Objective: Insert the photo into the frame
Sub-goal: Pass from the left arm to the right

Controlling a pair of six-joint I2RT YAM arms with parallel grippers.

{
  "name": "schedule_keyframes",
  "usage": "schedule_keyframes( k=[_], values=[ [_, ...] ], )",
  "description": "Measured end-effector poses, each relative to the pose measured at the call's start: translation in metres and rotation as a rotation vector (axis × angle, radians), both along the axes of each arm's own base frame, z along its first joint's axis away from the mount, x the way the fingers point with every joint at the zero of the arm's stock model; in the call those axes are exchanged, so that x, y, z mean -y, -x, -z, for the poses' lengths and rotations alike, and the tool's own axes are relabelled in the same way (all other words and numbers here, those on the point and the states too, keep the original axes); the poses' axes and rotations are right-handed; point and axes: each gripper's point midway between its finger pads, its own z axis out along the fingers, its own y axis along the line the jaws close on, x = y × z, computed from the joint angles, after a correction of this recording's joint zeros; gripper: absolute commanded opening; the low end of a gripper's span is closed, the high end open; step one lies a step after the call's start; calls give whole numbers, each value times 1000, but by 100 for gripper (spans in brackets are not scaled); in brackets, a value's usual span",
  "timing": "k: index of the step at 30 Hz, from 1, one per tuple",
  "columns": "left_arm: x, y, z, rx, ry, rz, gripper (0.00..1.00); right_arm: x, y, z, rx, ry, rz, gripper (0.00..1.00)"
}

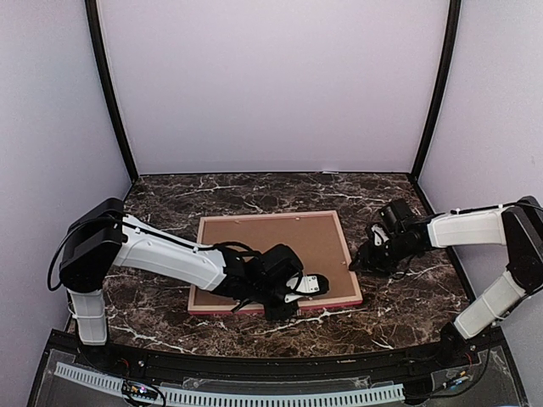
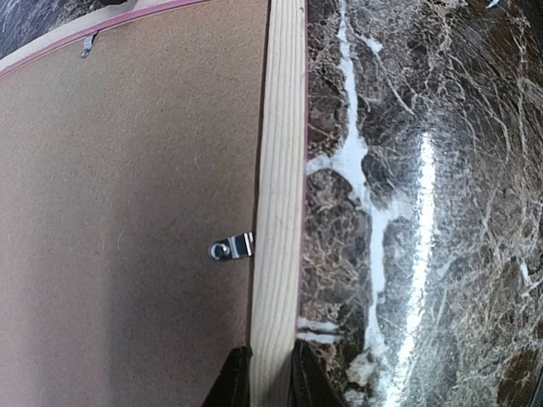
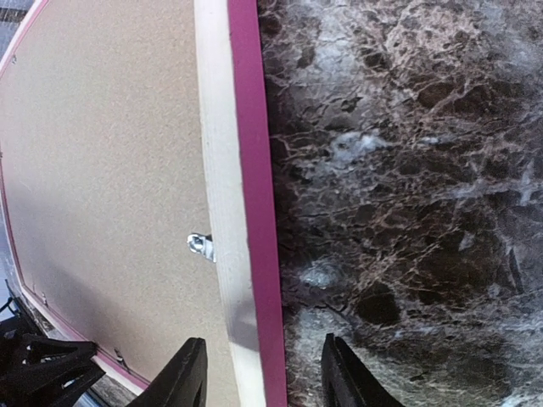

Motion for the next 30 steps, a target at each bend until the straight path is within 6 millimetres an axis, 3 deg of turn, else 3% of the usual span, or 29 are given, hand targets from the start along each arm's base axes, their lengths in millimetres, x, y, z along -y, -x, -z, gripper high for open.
schedule_keyframes(
  k=[8, 17, 21, 25, 30],
  values=[
    [-5, 3, -4, -13, -17, -2, 0, -7, 10, 0, -25, -81, -3, 53],
    [-2, 4, -29, -28, 47, -24, 0, -13, 20, 2, -54, -158, 1, 54],
    [-3, 3, -33, -50, 61, -39, 0, -19, 19, -1, -47, -221, 4, 46],
    [-3, 1, -38, -59, 75, -49, 0, -25, 18, -7, -43, -290, 6, 31],
    [-6, 1, -38, -59, 84, -63, 6, -29, 15, -15, -30, -358, 0, 19]
  ],
)
